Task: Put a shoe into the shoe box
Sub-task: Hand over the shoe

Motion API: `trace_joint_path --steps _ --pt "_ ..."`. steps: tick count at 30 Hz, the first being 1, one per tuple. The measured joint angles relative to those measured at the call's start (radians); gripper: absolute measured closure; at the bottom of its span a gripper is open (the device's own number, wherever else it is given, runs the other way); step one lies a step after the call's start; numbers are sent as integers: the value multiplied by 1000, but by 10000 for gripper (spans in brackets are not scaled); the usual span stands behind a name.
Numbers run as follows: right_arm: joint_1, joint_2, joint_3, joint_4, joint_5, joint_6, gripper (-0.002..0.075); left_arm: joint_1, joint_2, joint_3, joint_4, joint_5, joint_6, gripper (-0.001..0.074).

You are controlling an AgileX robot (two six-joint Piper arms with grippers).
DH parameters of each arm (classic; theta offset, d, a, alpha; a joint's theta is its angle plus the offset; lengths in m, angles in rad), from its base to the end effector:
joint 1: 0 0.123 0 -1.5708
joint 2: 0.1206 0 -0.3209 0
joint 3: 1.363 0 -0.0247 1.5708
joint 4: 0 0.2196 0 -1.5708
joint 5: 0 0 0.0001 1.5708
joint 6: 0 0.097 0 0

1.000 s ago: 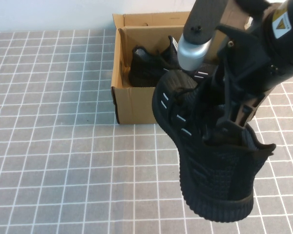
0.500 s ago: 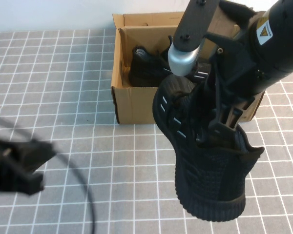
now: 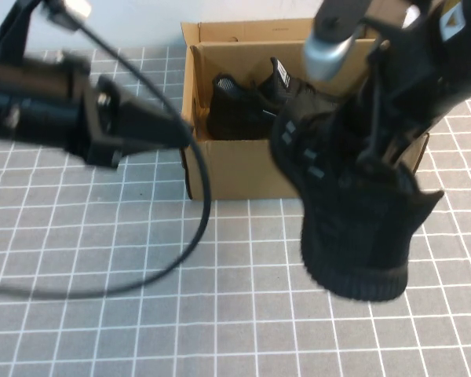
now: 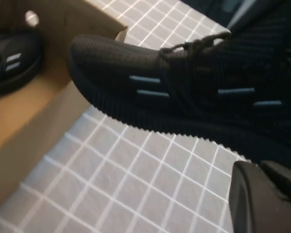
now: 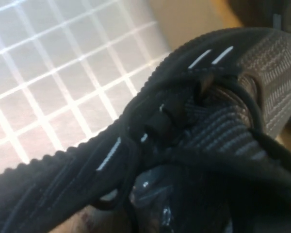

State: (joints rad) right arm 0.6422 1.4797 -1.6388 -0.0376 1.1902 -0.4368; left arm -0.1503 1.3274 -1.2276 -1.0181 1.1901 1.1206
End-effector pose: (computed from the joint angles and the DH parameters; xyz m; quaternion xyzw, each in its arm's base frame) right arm 0.2208 0.1609 0.4427 -0.4897 0.8154 0.0129 0.3086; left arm 0.2020 -0.1081 0.4157 0.4329 0.7474 -0.3483 0.3643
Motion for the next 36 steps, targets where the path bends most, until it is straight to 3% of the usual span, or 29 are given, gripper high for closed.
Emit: trace_joint_path --steps 8,11,15,18,24,36 --pt "-118 0 0 26 -72 -183 732 0 176 -196 -13 23 127 704" --pt "-138 0 0 86 -104 -320 732 -2 221 -239 -15 23 148 601" --pt "-149 0 0 205 -118 -559 732 -16 262 -271 -15 23 173 395" --pt "-156 0 0 287 -112 -731 732 -47 274 -272 -15 23 224 302" --pt "-156 0 0 380 -51 -922 732 -127 275 -272 -15 23 331 265" --pt "-156 0 0 453 -3 -1029 732 -272 329 -274 36 25 370 262"
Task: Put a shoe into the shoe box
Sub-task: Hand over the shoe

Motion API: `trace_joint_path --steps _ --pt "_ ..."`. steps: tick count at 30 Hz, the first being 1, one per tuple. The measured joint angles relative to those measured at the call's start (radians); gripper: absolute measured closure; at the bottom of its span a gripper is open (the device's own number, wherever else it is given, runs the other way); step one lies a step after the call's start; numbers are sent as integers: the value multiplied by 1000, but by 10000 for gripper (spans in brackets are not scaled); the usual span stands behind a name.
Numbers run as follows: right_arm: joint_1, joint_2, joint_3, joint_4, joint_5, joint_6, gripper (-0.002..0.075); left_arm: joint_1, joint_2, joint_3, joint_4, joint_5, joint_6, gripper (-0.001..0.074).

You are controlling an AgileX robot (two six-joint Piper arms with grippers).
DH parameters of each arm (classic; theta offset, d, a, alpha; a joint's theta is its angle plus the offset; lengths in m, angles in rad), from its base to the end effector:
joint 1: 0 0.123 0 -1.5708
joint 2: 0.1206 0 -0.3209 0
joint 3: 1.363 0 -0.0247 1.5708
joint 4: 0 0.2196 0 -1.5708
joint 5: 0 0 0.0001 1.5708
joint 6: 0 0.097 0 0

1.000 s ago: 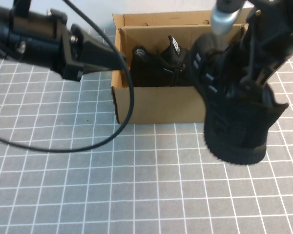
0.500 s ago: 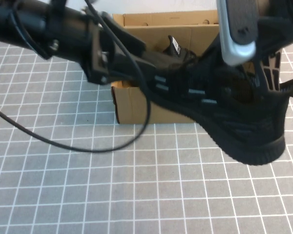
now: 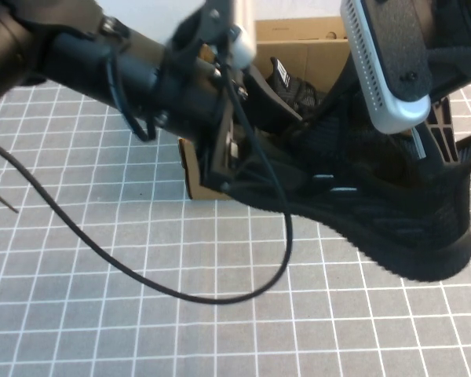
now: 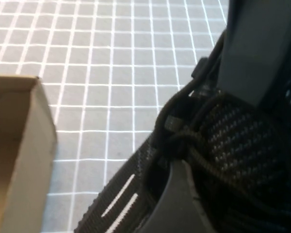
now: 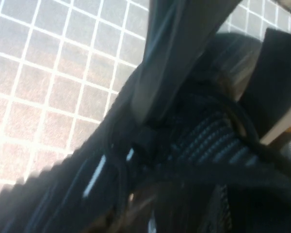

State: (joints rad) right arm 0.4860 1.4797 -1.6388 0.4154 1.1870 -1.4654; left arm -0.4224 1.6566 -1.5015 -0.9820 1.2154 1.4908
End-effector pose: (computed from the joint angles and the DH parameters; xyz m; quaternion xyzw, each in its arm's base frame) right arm 0.2232 0.1590 0.4502 -0.7625 0.5333 0.0389 0.3643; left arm 0.2578 -0.1988 0.3941 0.6562 0.5839 -0.3324 0.3434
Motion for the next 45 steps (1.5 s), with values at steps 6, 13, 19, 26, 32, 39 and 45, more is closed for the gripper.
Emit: trace_joint_path --steps 6,13,19,26,32,39,45 --pt "0 1 0 0 30 -9 732 -25 32 0 1 2 15 262" --pt "-6 1 0 27 63 -32 732 -25 65 -1 -47 15 60 262" --pt "-8 1 0 27 63 -32 732 -25 76 -1 -60 15 64 367" --pt "-8 5 0 28 42 63 721 -26 80 -6 -69 14 69 672" --pt "-8 5 0 19 1 269 497 -26 86 -6 3 -1 65 694" --pt "-8 -15 0 -140 -16 562 417 -26 90 -6 26 -134 63 699" --pt "-8 -81 -1 -333 61 888 618 -26 101 -61 113 -308 63 702"
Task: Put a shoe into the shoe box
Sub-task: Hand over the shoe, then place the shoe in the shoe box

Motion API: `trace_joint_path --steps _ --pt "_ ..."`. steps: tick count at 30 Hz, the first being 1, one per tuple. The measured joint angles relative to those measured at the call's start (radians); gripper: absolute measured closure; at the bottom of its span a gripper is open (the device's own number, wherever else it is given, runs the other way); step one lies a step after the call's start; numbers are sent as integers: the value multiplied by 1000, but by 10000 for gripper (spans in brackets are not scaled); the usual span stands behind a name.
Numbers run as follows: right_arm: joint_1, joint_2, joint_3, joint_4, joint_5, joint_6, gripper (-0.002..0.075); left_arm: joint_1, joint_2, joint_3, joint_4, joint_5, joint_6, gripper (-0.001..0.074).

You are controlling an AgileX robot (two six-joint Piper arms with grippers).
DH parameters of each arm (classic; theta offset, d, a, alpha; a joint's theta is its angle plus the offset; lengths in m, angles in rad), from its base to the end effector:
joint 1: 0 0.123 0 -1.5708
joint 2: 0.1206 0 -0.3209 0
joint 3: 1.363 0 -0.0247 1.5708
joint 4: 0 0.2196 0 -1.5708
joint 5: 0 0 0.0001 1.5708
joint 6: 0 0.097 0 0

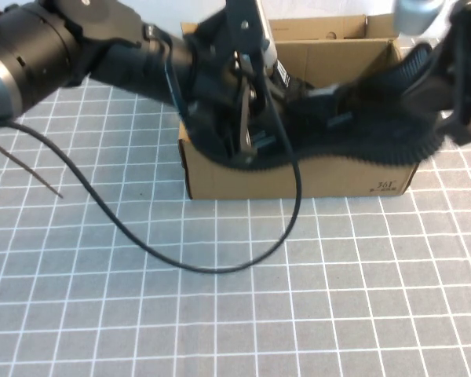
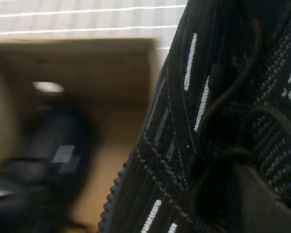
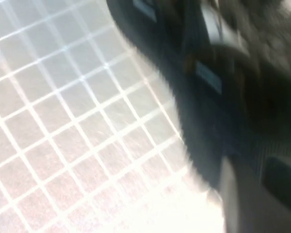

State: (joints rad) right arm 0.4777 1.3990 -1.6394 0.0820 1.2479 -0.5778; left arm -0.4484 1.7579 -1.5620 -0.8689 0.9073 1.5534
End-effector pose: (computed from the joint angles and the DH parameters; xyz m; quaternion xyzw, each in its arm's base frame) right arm 0.2115 0.1180 0.4606 -0.4769 0.8179 0.0250 0.3209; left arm 0.3100 -0.2140 0.3740 0.6490 0.6042 -0.2015 0.4161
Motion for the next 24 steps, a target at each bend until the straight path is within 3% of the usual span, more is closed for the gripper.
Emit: trace_joint_path --steps 5,14,24 --pt "0 -66 7 -67 8 157 726 0 6 -66 29 -142 4 702" --pt "0 -223 153 -67 12 275 741 0 153 -216 57 -216 26 703" --pt "0 -421 399 -65 12 303 742 0 283 -247 109 -233 40 703"
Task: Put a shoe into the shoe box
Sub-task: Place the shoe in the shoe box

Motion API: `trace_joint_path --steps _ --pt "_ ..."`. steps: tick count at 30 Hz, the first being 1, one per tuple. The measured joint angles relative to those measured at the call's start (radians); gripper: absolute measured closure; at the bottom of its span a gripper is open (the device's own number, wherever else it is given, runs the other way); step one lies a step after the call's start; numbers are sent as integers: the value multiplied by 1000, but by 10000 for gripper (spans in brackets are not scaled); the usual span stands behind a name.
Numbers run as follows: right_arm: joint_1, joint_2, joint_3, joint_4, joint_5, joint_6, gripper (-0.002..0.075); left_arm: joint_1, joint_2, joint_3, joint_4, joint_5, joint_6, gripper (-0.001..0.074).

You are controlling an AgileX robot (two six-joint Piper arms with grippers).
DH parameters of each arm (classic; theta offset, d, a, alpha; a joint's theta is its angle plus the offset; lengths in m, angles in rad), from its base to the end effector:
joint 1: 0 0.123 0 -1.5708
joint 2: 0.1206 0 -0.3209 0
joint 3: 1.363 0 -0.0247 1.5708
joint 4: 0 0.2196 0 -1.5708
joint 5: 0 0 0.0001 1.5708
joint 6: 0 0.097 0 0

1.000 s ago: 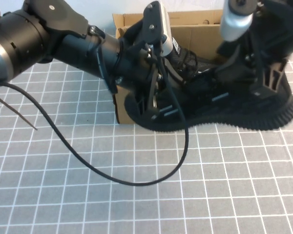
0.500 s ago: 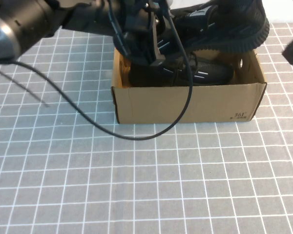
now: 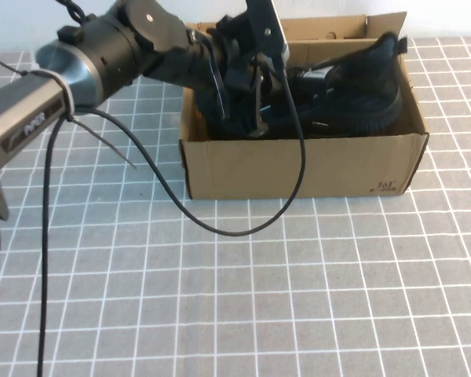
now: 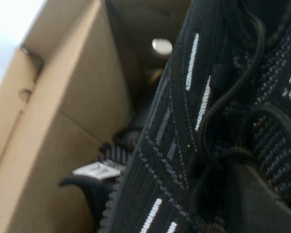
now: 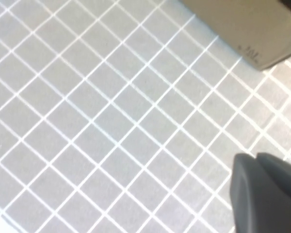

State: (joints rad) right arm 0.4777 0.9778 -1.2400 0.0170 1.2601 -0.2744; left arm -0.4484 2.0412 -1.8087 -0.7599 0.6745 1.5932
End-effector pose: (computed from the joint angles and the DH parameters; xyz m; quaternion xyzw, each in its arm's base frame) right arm 0.0981 0.0525 0.4305 -0.3476 0.8798 0.0413 0.3215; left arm 0.4038 -0.2406 0.3276 0.6401 0.6089 -0.0860 0.4605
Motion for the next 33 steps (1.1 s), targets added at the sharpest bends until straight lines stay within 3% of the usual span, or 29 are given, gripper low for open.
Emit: trace_joint_path --steps 33 --pt "0 -17 69 43 -61 0 742 0 143 -22 16 -38 74 705"
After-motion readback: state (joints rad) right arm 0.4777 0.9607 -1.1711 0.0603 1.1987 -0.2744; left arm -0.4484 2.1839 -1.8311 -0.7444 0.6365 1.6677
